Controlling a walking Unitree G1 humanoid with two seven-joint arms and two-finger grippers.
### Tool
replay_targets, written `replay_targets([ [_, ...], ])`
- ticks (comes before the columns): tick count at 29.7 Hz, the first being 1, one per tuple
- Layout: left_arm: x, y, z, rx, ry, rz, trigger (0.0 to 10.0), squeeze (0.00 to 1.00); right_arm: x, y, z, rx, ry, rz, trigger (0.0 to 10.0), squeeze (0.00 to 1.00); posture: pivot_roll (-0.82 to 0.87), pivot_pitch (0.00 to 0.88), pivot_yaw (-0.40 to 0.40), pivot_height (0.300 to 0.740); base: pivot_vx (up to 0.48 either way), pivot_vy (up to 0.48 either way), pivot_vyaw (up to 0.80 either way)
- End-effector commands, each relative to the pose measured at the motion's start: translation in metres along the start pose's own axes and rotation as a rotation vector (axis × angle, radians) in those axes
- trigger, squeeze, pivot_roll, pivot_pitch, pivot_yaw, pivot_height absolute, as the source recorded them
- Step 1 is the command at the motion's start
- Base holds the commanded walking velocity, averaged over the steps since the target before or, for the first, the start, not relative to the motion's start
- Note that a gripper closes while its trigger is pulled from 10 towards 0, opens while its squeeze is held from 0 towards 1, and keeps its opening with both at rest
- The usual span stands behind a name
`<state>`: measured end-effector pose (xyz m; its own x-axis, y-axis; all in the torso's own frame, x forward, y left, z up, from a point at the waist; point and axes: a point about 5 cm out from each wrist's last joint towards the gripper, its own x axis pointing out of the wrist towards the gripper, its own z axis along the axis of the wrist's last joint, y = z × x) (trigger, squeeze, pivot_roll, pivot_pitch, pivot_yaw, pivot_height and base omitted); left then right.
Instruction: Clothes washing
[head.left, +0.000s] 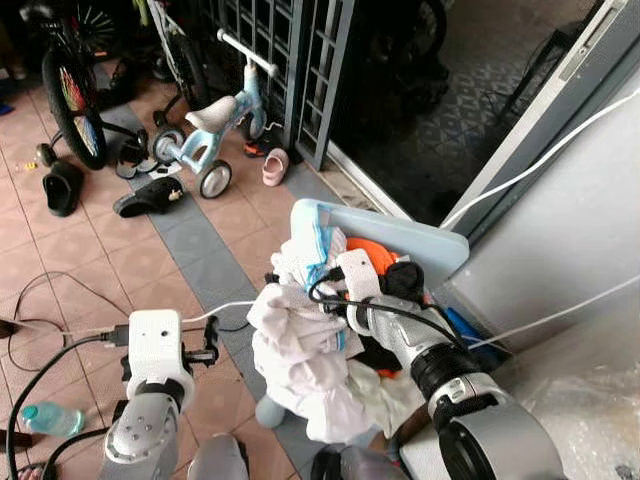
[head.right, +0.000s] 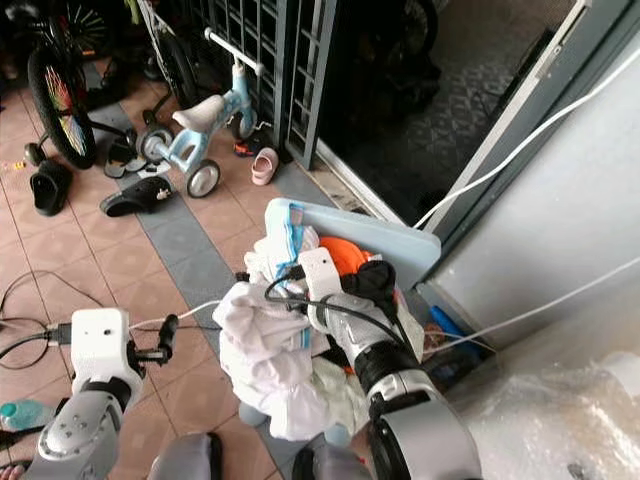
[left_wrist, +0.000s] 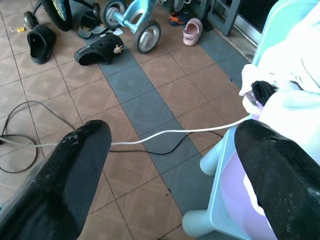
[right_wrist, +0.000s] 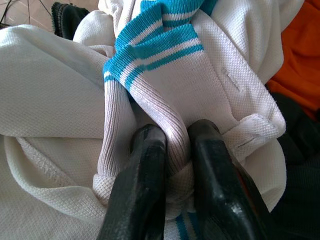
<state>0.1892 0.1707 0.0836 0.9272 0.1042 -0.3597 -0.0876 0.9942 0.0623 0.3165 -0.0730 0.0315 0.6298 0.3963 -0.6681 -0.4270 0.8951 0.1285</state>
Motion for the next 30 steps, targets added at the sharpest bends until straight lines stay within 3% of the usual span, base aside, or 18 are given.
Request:
replay_targets([
  [1,0.002,-0.001,0.000,0.003,-0.003,0.011,10.0,0.00,-0.002,-0.014,-0.020,0.037,0.080,-0.036,0.0,0.00,0.13,0.091,-0.163,0.740,0.000,0.000,0.00],
  [7,0.020,0.001,0.006,0.013,-0.057,0.020,10.0,0.00,-0.014,-0.028,0.016,0.151,-0.092,-0.048,0.0,0.00,0.09,0.012,-0.138,0.740,0.000,0.000,0.00],
  [11,0.029,0.000,0.009,0.018,-0.075,0.024,10.0,0.00,-0.027,-0.034,0.027,0.202,-0.215,-0.049,0.0,0.00,0.06,0.000,-0.112,0.740,0.000,0.000,0.00],
  [14,0.040,-0.009,0.016,0.021,-0.108,-0.009,10.0,0.00,-0.052,-0.043,0.034,0.325,-0.413,-0.047,0.0,0.00,0.04,0.000,-0.078,0.740,0.000,0.000,0.00],
  [15,0.040,-0.009,0.016,0.021,-0.108,-0.009,10.0,0.00,-0.052,-0.043,0.034,0.325,-0.413,-0.047,0.0,0.00,0.04,0.000,-0.078,0.740,0.000,0.000,0.00],
  [16,0.047,-0.012,0.020,0.024,-0.122,-0.027,10.0,0.00,-0.068,-0.047,0.030,0.362,-0.515,-0.058,0.0,0.00,0.01,0.000,-0.049,0.740,0.000,0.000,0.00],
  [19,0.051,-0.014,0.022,0.031,-0.134,-0.038,10.0,0.00,-0.081,-0.050,0.023,0.362,-0.580,-0.072,0.0,0.00,-0.01,0.000,-0.028,0.740,0.000,0.000,0.00],
  [20,0.055,-0.015,0.025,0.039,-0.147,-0.045,10.0,0.00,-0.092,-0.051,0.014,0.327,-0.614,-0.089,0.0,0.00,-0.02,0.000,-0.007,0.740,0.000,0.000,0.00],
  [24,0.062,-0.018,0.026,0.054,-0.161,-0.072,10.0,0.00,-0.108,-0.043,-0.003,0.250,-0.624,-0.091,0.0,0.00,-0.04,0.000,0.015,0.740,0.000,0.000,0.00],
  [30,0.069,-0.027,0.030,0.058,-0.179,-0.107,10.0,0.00,-0.112,-0.030,0.005,0.225,-0.680,-0.078,0.0,0.00,-0.05,0.000,0.024,0.740,0.000,0.000,0.00],
])
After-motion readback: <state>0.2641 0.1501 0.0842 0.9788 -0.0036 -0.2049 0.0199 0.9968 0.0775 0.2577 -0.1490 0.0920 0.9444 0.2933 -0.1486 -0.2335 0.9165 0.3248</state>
